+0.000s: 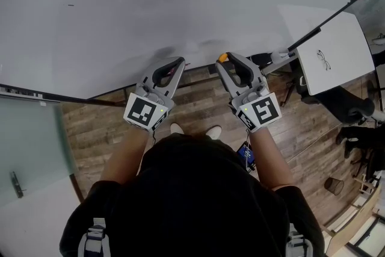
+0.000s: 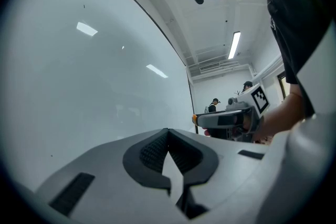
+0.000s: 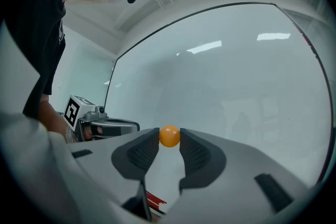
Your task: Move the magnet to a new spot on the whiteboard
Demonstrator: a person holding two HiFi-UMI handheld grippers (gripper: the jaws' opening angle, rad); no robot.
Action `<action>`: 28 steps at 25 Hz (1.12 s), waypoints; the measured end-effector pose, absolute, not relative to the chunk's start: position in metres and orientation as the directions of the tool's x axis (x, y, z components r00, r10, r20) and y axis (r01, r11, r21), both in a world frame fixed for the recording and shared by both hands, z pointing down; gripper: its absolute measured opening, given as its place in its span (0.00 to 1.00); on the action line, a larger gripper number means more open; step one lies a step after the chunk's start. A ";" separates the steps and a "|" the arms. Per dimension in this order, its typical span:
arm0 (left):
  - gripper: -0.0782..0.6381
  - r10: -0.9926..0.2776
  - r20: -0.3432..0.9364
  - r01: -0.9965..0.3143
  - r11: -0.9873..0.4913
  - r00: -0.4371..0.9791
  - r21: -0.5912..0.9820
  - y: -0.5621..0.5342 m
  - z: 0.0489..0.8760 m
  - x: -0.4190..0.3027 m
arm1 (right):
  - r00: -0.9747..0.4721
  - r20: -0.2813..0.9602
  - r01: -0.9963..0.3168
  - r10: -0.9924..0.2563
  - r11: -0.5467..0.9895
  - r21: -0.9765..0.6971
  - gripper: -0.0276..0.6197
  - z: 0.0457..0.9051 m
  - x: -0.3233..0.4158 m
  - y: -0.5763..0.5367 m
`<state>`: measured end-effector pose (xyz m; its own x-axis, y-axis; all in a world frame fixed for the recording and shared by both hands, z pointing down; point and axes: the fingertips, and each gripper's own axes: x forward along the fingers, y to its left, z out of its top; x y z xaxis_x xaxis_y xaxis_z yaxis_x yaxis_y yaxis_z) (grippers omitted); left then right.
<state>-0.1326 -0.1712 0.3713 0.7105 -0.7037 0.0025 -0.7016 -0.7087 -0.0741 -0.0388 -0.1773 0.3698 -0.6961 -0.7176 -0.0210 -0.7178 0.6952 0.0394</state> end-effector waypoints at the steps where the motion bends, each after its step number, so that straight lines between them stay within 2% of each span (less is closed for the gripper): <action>1: 0.11 -0.704 0.003 -0.702 -0.708 0.710 -0.074 -0.171 0.371 -0.133 | -0.694 -0.021 -0.720 -0.720 0.693 0.040 0.23 0.370 -0.039 -0.177; 17: 0.11 -0.688 -0.020 -0.687 -0.723 0.726 -0.068 -0.170 0.368 -0.144 | -0.672 -0.024 -0.740 -0.740 0.670 0.058 0.23 0.366 -0.050 -0.176; 28: 0.11 -0.601 -0.023 -0.601 -0.798 0.799 -0.036 -0.168 0.381 -0.150 | -0.589 0.004 -0.806 -0.808 0.587 0.072 0.23 0.374 -0.060 -0.167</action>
